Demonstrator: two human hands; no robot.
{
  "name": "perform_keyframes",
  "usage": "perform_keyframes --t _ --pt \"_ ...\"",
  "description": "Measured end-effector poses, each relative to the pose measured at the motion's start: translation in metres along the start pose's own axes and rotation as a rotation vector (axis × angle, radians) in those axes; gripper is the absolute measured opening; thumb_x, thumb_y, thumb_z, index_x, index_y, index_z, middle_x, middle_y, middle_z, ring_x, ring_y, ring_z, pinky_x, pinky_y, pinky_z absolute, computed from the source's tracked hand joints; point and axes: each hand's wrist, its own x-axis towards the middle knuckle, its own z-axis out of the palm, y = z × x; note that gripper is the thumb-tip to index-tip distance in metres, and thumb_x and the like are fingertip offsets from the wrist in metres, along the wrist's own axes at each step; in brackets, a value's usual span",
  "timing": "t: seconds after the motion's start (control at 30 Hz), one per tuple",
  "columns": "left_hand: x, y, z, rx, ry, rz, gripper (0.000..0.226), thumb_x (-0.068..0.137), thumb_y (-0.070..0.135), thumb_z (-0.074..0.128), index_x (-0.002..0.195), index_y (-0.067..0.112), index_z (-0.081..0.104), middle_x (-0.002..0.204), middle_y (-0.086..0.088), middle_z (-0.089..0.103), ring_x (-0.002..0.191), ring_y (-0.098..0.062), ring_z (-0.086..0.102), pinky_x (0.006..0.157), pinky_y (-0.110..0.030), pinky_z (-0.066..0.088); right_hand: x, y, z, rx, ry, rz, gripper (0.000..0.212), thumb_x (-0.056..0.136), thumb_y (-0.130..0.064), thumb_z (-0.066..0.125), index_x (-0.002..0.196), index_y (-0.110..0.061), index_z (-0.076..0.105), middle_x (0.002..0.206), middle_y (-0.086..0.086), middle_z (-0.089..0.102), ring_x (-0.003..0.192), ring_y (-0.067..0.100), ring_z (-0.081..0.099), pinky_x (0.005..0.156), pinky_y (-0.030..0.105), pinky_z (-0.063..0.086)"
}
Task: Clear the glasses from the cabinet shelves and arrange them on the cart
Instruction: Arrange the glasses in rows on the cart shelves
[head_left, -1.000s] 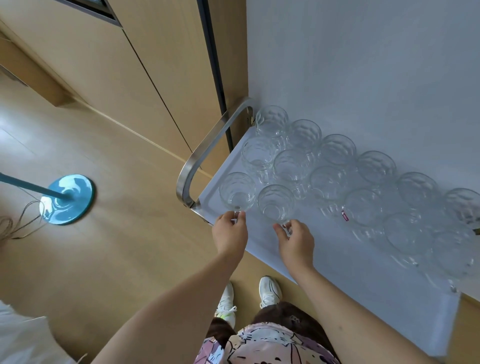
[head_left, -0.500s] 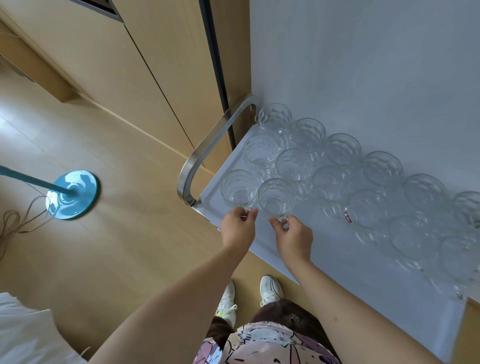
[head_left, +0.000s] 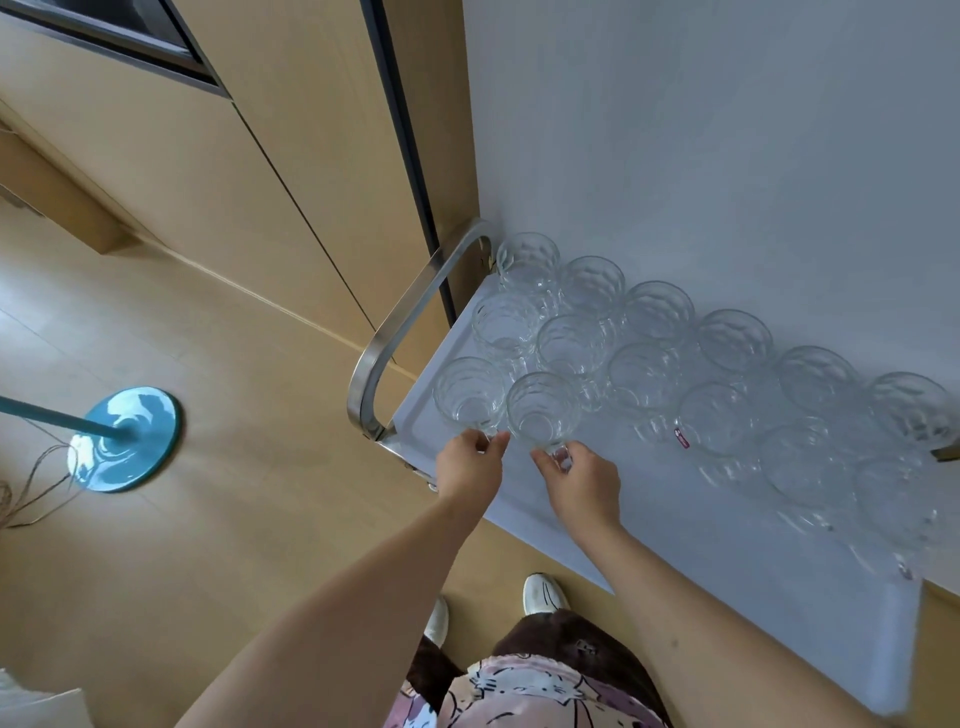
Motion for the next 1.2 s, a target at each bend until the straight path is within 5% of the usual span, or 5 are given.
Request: perform_keyframes --t 0.27,0.47,0.7,0.97,1.2 --pt "0.007 0.009 -0.042 0.513 -0.215 0.249 0.036 0.095 0.040 0.057 0.069 0.016 0.051 0.063 0.002 0.052 0.057 -0.014 0.049 0.049 -0.027 0.038 -0.027 -0.021 -0.002 -0.088 0.126 0.052 0.039 0.091 -0.048 0.068 0.101 -0.011 0.066 0.087 0.004 0.067 0.085 0.028 0.063 0.069 0.032 0.043" --pt "0.003 0.029 -0.065 0.651 -0.270 0.520 0.027 0.095 0.042 0.058 0.098 0.016 0.065 0.084 0.001 0.060 0.073 -0.019 0.061 0.062 -0.029 0.051 -0.061 -0.035 -0.004 -0.045 0.239 0.093 0.062 0.092 -0.047 0.067 0.143 -0.014 0.054 0.131 0.011 0.065 0.122 0.030 0.058 0.100 0.037 0.046" --pt "-0.030 0.058 -0.059 0.726 -0.343 0.871 0.039 0.096 0.041 0.057 0.128 0.019 0.063 0.123 -0.006 0.065 0.106 -0.027 0.063 0.074 -0.029 0.044 -0.113 -0.033 -0.027 -0.076 0.376 0.221 0.066 0.092 -0.049 0.065 0.148 -0.019 0.048 0.130 0.009 0.063 0.128 0.033 0.049 0.103 0.038 0.042" --pt "-0.122 0.110 -0.017 0.889 -0.461 1.347 0.044 0.099 0.040 0.055 0.136 0.017 0.056 0.131 -0.009 0.058 0.123 -0.030 0.053 0.097 -0.040 0.048 -0.189 0.007 -0.092 -0.102 0.602 0.386 0.069 0.092 -0.053 0.062 0.152 -0.025 0.041 0.147 0.005 0.049 0.138 0.033 0.036 0.110 0.043 0.037" --pt "-0.251 0.144 0.051 0.868 -0.535 1.724 0.049 0.099 0.039 0.055 0.142 0.017 0.050 0.140 -0.009 0.053 0.130 -0.030 0.046 0.105 -0.045 0.043 -0.275 0.060 -0.164 -0.159 0.788 0.499 0.061 0.088 -0.050 0.062 0.142 -0.022 0.051 0.128 0.004 0.060 0.124 0.029 0.050 0.102 0.040 0.044"
